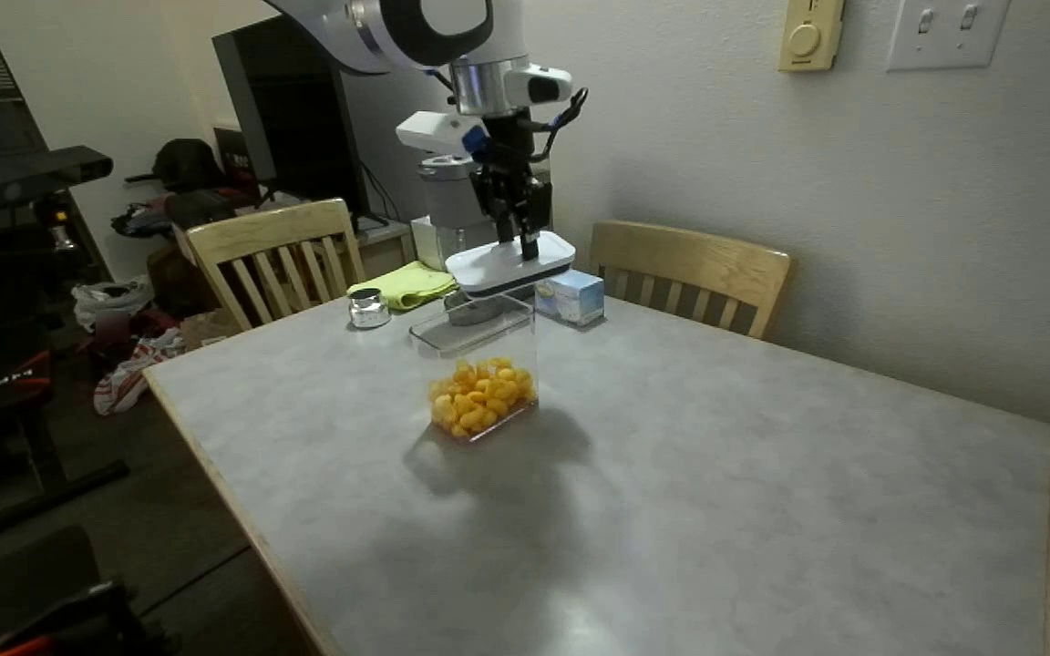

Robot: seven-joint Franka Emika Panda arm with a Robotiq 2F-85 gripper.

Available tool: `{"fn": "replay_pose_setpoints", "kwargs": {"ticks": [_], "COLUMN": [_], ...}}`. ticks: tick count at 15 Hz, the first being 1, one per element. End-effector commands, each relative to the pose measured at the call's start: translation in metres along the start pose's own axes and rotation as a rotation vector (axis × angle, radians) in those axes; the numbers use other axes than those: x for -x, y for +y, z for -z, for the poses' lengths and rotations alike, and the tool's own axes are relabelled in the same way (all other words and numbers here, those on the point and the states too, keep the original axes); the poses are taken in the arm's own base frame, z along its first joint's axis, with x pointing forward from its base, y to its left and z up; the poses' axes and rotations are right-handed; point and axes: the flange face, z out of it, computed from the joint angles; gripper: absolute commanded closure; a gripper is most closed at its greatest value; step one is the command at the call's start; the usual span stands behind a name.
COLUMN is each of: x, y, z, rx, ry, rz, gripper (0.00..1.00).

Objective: Pick the lid on the table and put it on the storage jar

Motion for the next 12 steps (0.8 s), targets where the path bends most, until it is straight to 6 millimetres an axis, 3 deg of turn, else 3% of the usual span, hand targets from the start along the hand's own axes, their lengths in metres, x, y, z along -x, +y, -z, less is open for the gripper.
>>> {"fn": "replay_pose_setpoints", "kwargs": {"ticks": [1,5,12], "x": [0.012,0.023,0.023], "y": [0.003,0.010,0.002], "z": [-0.004,-0.015,-0.022], "rx": [-0.015,-0.041,-0.096], "ry": [-0.121,-0.227,-0.218], "rz": [0.086,0.260,0.509], "gripper": [0.73,0.73,0.73]}}
